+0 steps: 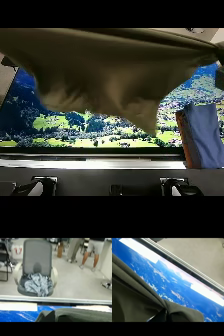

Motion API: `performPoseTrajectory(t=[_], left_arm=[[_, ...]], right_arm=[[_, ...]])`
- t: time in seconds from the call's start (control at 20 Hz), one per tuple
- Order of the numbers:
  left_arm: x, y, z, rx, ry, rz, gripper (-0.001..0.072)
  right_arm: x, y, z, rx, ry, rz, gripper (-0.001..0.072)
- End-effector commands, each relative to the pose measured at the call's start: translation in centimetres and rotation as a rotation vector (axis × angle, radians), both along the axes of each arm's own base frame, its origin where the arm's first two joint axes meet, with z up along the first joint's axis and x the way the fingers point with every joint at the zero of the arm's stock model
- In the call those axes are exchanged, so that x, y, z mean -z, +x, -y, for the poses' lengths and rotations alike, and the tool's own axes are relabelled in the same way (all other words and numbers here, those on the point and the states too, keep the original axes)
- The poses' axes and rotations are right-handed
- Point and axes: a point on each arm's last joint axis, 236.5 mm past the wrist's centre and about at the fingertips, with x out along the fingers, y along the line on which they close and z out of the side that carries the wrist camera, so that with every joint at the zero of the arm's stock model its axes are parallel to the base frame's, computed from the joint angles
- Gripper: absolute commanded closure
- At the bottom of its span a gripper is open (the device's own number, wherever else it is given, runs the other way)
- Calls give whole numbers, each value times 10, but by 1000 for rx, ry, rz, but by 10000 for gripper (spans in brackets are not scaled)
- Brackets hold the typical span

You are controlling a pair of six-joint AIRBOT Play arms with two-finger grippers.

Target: Fold the shirts.

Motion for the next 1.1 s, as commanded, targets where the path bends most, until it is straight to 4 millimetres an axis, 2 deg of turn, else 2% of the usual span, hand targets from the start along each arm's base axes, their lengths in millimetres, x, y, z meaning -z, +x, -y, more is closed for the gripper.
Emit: performPoseTrajectory(t=[0.0, 0.2, 0.35, 0.5, 0.6, 0.65, 0.75, 0.8, 0.9, 1.0, 1.05], left_arm=[[-22, -36, 10, -1, 15, 71, 681], [-55, -104, 30, -1, 54, 203, 681], [-67, -136, 40, 4, 12, 262, 681], [-69, -138, 40, 5, -15, 269, 681], [-56, -117, 35, 8, -24, 205, 681], [-41, -100, 32, 12, -28, 138, 681], [10, -51, 22, 29, -34, -69, 681], [46, -22, 15, 40, -31, -190, 681], [124, 36, -2, 60, -32, -398, 681], [217, 87, -18, 66, -87, -596, 680], [261, 107, -25, 63, -125, -676, 680]], right_arm=[[-8, -27, 52, 186, -159, 13, 665], [-40, -76, 48, 195, -156, 132, 665], [-57, -109, 45, 202, -153, 206, 665], [-58, -121, 45, 210, -130, 216, 665], [-41, -109, 46, 206, -129, 141, 665], [-25, -98, 46, 209, -111, 66, 665], [30, -64, 49, 210, -80, -175, 665], [64, -45, 48, 205, -61, -316, 664], [140, 10, 47, 182, -43, -549, 665], [214, 72, 44, 160, -9, -671, 665], [244, 104, 42, 153, 16, -691, 665]])
